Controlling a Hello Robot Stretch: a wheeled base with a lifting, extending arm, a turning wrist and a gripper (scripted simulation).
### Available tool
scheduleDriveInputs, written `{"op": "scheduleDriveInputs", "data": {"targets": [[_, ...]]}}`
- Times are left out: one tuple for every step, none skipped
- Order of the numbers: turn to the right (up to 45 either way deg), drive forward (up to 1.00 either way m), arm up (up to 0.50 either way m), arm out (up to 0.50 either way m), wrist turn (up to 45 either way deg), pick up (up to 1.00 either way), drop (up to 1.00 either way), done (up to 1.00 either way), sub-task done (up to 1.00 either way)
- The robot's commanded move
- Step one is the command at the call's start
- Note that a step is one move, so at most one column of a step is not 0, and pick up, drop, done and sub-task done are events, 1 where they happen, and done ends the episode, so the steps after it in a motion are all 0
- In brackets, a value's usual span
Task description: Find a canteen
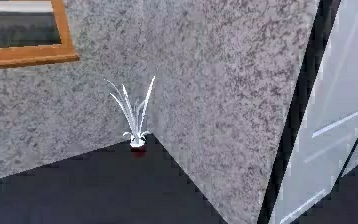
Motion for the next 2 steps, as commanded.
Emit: {"op": "scheduleDriveInputs", "data": {"targets": [[45.0,0.0,0.0,0.0,0.0,0.0,0.0,0.0,0.0],[45.0,0.0,0.0,0.0,0.0,0.0,0.0,0.0,0.0]]}}
